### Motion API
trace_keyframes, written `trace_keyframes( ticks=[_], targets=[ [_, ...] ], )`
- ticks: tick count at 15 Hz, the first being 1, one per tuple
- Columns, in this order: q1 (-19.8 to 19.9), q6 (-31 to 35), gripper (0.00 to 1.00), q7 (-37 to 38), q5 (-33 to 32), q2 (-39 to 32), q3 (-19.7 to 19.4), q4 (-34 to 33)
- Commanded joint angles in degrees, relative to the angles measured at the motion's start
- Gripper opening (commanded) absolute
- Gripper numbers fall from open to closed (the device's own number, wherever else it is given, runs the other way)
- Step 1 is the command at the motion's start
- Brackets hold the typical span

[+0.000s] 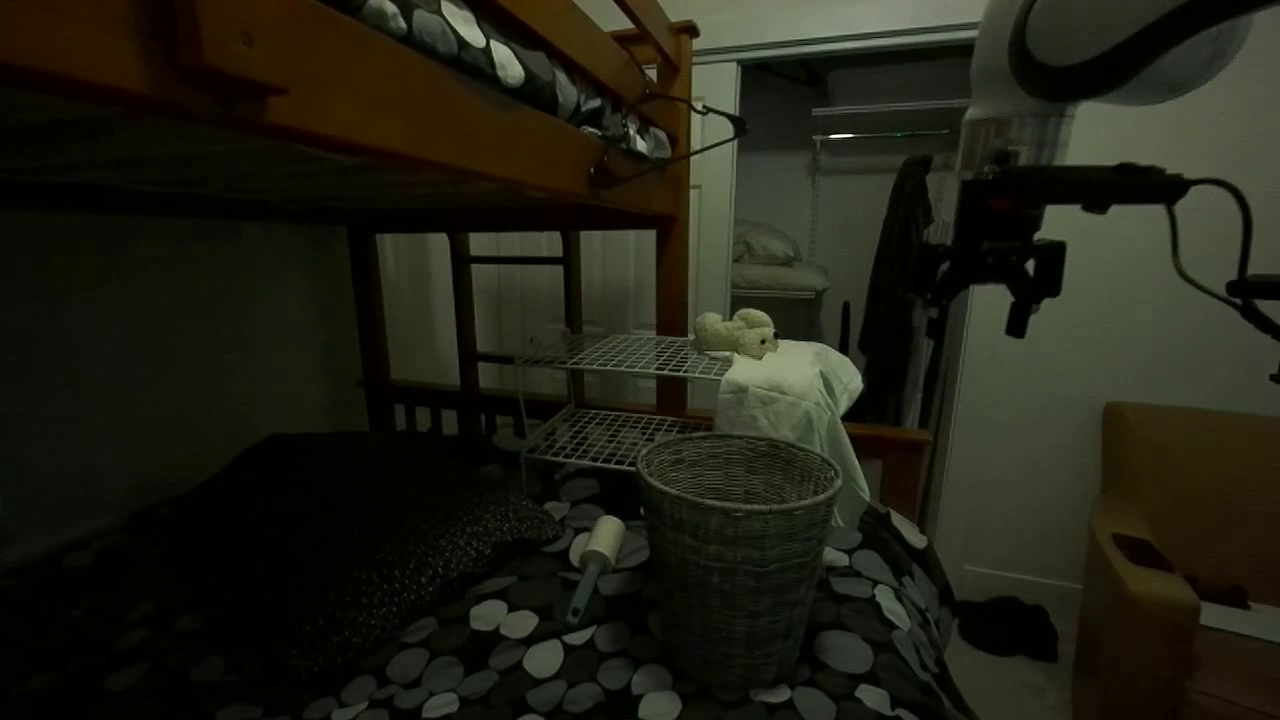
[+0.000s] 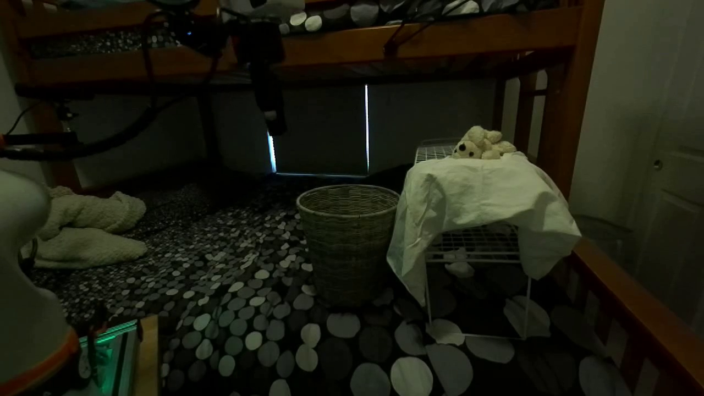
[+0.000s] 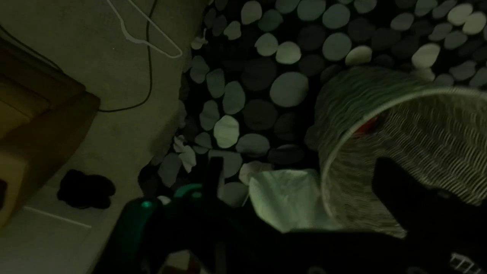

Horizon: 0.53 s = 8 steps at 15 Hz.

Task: Put the white fluffy toy in the basket

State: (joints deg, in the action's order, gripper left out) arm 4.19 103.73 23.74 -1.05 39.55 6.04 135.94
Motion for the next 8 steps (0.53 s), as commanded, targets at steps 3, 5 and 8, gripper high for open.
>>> trace_keyframes(
  ticks=[3,5,8],
  targets=[
    [5.26,7.75,1.00,-12.18,-1.76,0.42,-12.62,-6.67],
    [4.70,9.50,1.00,-16.55,1.78,-2.13,-16.80,-11.23],
    [6.18,9.69,1.00,-17.07,2.51,-0.91,-16.69,-10.42]
  ],
)
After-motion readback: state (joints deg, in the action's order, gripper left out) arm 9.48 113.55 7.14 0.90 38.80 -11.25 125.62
